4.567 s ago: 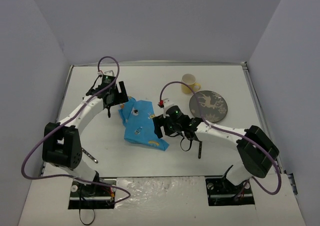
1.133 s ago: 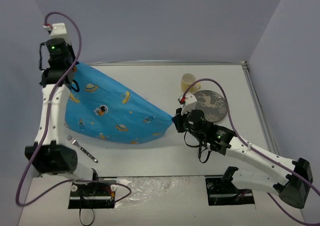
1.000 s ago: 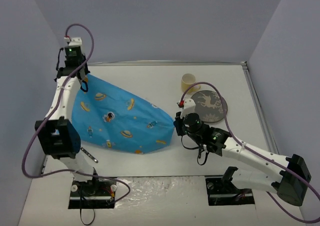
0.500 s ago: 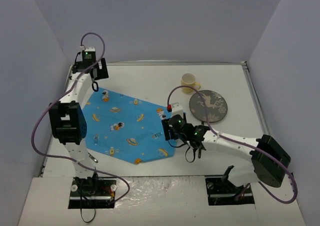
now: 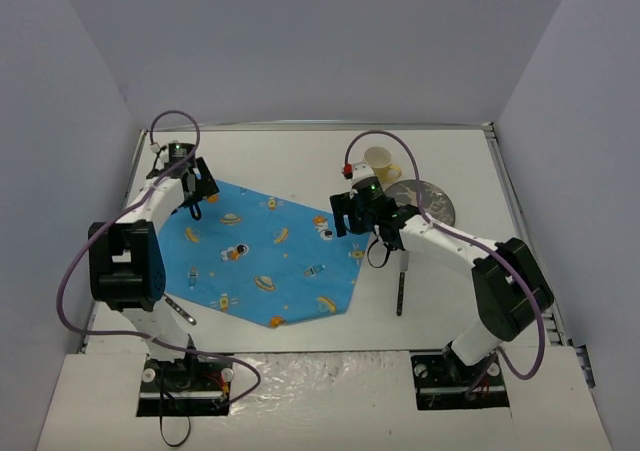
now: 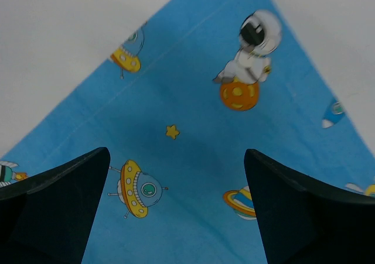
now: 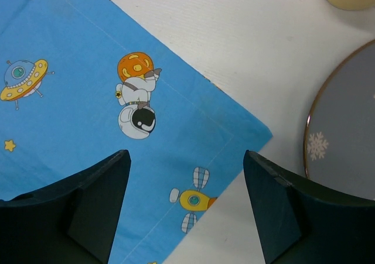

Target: Set the dinner table for one person

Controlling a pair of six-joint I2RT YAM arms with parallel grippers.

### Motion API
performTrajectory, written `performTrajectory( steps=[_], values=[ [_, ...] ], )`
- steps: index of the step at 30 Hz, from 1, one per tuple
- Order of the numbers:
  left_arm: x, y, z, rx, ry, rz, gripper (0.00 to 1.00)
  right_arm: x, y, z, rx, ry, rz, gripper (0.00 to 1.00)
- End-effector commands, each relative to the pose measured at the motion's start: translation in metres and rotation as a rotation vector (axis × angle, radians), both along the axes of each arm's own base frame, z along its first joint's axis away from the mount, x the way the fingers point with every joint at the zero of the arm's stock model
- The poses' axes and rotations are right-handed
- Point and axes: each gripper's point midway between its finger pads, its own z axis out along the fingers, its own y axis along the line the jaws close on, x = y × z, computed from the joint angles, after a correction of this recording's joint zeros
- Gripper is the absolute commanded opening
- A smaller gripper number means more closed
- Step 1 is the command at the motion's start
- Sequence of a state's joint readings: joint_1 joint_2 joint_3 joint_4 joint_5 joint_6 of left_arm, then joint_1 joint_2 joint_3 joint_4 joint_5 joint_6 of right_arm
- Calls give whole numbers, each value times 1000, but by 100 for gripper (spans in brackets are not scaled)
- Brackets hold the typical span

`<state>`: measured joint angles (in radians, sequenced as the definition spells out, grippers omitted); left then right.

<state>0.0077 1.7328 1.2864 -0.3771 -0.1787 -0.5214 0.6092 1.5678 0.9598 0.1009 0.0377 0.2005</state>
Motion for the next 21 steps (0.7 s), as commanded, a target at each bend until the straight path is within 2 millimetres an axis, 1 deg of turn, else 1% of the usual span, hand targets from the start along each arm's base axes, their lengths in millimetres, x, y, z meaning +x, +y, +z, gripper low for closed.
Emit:
performTrajectory(
  steps=[1,4,7,9,11,13,17,19,20,21],
  values=[
    [10,5,3,-20,-45,92,97,27,11,8,-10,-43,91,76],
    [16,5,-9,-22,-22,95,97,41,4,-8,-41,-20,61,76],
    [19,5,-24,-23,13,107,95,48,0,-28,-75,12,45,76],
    [20,6,-29,-24,25,114,92,53,-6,-33,-96,14,23,77],
    [20,5,-41,-30,55,119,89,58,-12,-43,-126,19,-4,77],
    [20,4,-48,-32,75,122,87,61,-17,-47,-140,21,-20,78],
    [18,5,-57,-30,105,127,79,57,-20,-59,-129,60,-11,79],
    [18,5,-64,-29,125,127,73,51,-19,-64,-120,86,0,78],
    [17,5,-67,-28,137,127,71,45,-14,-66,-98,109,19,78],
    [17,5,-70,-30,145,127,68,40,-13,-70,-89,130,32,76]
  ],
)
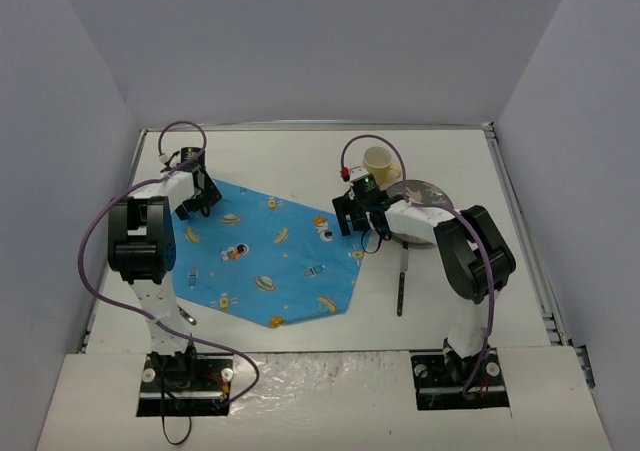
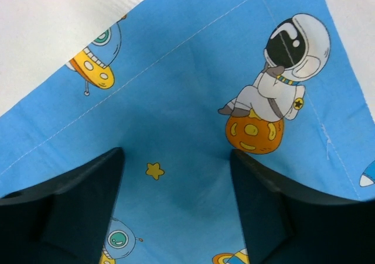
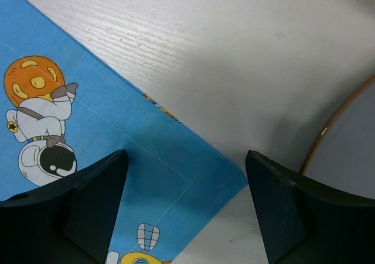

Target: Set the dinner table for one person

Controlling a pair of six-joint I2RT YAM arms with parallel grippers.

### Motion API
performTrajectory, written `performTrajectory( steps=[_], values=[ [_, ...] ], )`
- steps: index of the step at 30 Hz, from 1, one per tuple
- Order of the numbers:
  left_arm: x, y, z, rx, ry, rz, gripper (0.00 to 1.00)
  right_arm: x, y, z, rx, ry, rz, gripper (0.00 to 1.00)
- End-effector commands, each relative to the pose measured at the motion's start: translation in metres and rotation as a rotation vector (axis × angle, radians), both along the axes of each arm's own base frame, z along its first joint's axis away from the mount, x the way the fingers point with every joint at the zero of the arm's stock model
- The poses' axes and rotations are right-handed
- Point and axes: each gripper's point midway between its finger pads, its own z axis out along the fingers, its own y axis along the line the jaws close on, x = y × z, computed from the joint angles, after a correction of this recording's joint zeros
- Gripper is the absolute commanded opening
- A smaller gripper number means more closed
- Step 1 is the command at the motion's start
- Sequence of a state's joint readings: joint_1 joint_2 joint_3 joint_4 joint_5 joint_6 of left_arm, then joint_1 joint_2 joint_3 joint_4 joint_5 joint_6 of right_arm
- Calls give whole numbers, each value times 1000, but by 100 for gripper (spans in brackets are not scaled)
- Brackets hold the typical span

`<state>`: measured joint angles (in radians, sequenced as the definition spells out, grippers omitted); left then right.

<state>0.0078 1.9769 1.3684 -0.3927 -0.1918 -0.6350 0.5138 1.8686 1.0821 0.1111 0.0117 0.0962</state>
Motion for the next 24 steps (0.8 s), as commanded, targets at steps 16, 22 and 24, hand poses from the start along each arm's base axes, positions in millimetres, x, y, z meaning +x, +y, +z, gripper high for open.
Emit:
performTrajectory(
  steps=[16,22,24],
  values=[
    [29,-1,-21,-5,68,-34,0,-23,11,1,55,64,31,0],
    [77,-3,-9,-2,13,-98,0,-22,5,21,75,11,-86,0],
    [91,-13,-13,-7,15,-126,0,-21,-1,24,71,-8,-134,0]
  ],
)
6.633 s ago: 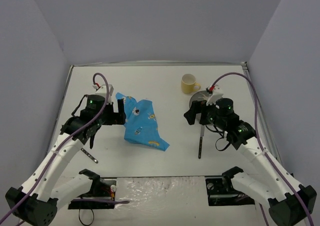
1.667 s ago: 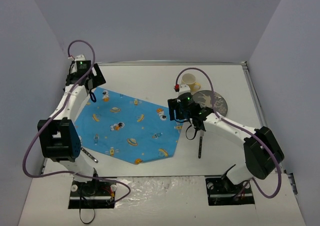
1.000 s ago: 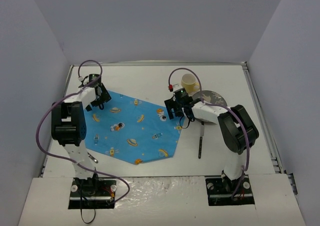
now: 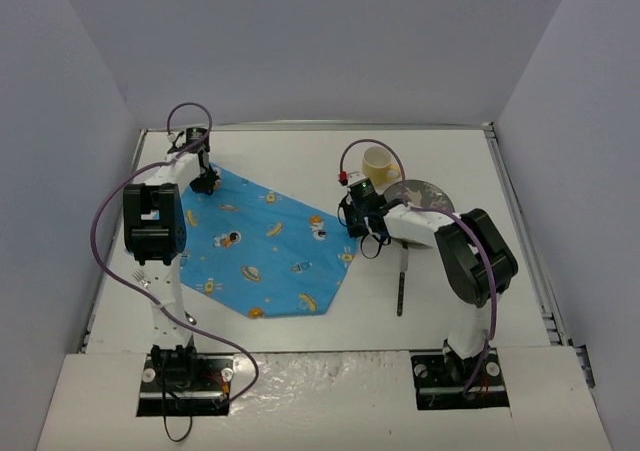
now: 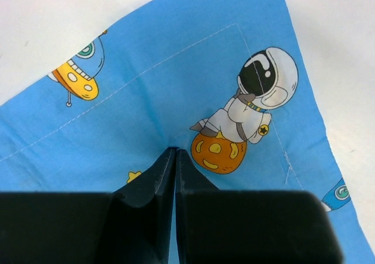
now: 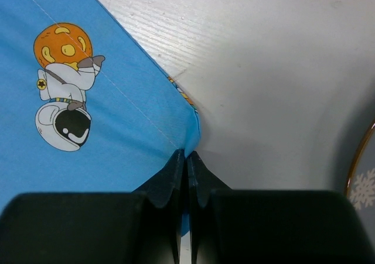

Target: Set the dinner table for one person

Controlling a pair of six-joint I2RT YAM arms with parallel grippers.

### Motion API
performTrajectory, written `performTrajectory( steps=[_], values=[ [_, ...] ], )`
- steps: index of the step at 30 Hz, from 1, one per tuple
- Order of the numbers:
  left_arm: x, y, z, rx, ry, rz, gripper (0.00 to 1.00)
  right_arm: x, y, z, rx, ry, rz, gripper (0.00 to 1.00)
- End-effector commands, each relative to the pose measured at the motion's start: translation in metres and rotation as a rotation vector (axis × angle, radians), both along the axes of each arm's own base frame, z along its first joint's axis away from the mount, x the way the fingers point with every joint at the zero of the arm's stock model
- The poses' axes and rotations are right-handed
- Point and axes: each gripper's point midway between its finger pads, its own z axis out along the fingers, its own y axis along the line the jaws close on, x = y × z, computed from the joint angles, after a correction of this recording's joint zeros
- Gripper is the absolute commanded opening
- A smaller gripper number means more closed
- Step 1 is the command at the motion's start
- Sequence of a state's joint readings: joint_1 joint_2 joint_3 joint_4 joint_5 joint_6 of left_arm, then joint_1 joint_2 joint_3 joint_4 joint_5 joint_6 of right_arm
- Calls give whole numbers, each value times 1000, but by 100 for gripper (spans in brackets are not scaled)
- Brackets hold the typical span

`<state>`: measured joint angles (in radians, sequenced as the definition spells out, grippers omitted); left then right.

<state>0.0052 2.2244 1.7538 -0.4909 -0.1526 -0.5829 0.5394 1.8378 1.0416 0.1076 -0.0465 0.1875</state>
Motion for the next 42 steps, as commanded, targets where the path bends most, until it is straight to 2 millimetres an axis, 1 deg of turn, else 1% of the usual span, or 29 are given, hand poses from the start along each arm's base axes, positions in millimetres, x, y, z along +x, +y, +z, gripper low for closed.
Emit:
performTrajectory(
  steps=[1,2,4,6,8,11,13,14,19,20,21,22,23,25,26,27,28,29,31,32,34,35,36,37,38,39,40,41,42],
  values=[
    [19,-16,-19,2,51,-84,0,1,-20,27,-21,-67,-148,0],
    [25,-18,-16,2,40,-93,0,3,-24,30,-23,-82,-181,0],
    [46,-23,1,11,-21,-111,0,6,-29,33,-21,-96,-224,0],
    [60,-26,10,21,-62,-126,0,8,-31,34,-10,-98,-256,0],
    [71,-27,25,26,-105,-139,0,8,-31,33,2,-93,-278,0],
    [85,-29,50,41,-172,-160,0,10,-30,34,26,-97,-306,0],
    [98,-31,77,82,-245,-189,0,14,-29,35,32,-99,-323,0],
    [103,-31,85,93,-276,-195,0,15,-29,34,33,-99,-333,0],
    [124,-41,108,131,-354,-267,0,19,-21,31,64,-79,-345,0],
    [127,-42,106,136,-353,-278,0,19,-19,31,70,-74,-348,0],
    [130,-44,111,142,-363,-295,2,18,-18,30,73,-68,-348,0],
    [130,-46,114,146,-368,-304,8,17,-16,29,77,-61,-344,7],
    [130,-46,114,147,-368,-308,15,16,-14,29,82,-54,-338,19],
    [126,-47,125,143,-378,-303,34,14,-12,32,75,-63,-328,34],
    [123,-46,130,142,-381,-300,46,13,-12,34,71,-69,-322,41],
    [117,-43,128,146,-368,-289,69,13,-12,39,64,-87,-313,46],
    [110,-41,133,152,-365,-277,85,13,-12,48,63,-110,-299,50],
    [104,-38,146,158,-377,-266,94,13,-11,62,70,-141,-280,55],
    [89,-33,164,154,-376,-238,97,7,-5,76,38,-186,-190,57],
    [82,-31,168,148,-366,-224,97,2,1,88,24,-225,-135,58],
    [64,-30,194,130,-386,-206,97,-9,10,108,7,-284,-40,59],
    [53,-27,207,126,-390,-192,97,-21,22,114,-6,-309,28,59],
    [35,-23,220,121,-377,-173,97,-39,38,120,-41,-344,135,59],
    [16,-20,246,119,-403,-161,97,-52,49,125,-46,-361,202,60],
    [-1,-17,263,118,-417,-151,97,-64,58,126,-50,-371,260,61],
    [-15,-14,265,119,-399,-147,97,-75,64,122,-55,-365,304,62],
    [-33,-12,266,125,-378,-148,97,-86,71,117,-59,-358,348,63],
    [-50,-9,273,133,-378,-147,97,-97,79,114,-58,-355,388,63],
    [-57,-8,275,137,-377,-147,97,-102,82,110,-67,-352,409,63]
  ],
)
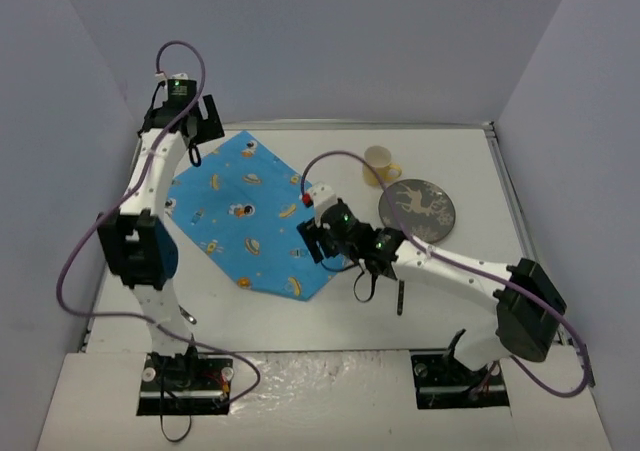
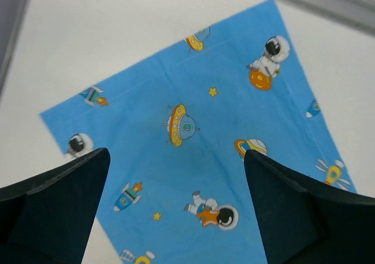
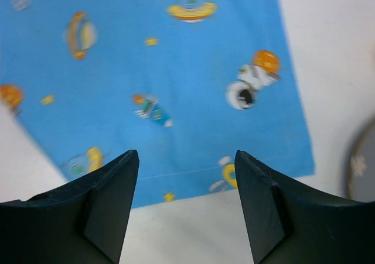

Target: Set the dinner table for one person

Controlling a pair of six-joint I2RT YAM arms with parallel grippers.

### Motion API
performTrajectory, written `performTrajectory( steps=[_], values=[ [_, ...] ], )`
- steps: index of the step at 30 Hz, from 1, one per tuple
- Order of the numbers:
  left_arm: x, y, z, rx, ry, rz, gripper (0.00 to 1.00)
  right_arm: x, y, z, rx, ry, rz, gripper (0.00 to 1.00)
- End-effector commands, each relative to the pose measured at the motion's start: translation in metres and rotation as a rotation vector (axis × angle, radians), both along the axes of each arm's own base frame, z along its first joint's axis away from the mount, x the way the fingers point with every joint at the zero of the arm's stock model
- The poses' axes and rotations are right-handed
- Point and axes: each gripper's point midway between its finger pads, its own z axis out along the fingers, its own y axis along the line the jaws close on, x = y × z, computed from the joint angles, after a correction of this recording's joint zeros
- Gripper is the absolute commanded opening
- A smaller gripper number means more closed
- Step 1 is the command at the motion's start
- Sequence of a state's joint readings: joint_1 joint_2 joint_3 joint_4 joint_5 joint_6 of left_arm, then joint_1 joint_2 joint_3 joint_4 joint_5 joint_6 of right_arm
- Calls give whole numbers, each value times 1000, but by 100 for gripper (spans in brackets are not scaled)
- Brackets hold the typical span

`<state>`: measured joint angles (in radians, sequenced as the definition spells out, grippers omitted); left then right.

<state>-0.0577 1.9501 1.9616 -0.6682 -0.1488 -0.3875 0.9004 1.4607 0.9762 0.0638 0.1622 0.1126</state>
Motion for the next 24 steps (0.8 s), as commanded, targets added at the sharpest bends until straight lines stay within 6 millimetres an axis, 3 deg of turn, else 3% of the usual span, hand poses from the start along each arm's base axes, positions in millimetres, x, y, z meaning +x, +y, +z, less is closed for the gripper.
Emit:
performTrajectory(
  steps=[1,5,6,8,12,18,22,24],
  values=[
    [-82,22,86,19,-118,65,97,-36,16,-18,-129,-45,194,64],
    [-158,32,88,58,-149,76,97,-68,45,-46,-209,-45,309,63],
    [-171,36,72,74,-124,88,97,-73,50,-50,-230,-54,321,63],
    [-199,42,75,101,-171,99,97,-76,60,-62,-268,-59,341,63],
    [-240,57,50,159,-201,156,97,-80,77,-77,-336,-91,370,63],
    [-264,65,43,160,-289,212,97,-76,90,-96,-415,-126,367,61],
    [-263,66,34,166,-272,213,97,-71,94,-97,-431,-143,353,58],
    [-262,65,33,167,-263,209,97,-68,94,-94,-438,-158,341,51]
  ],
)
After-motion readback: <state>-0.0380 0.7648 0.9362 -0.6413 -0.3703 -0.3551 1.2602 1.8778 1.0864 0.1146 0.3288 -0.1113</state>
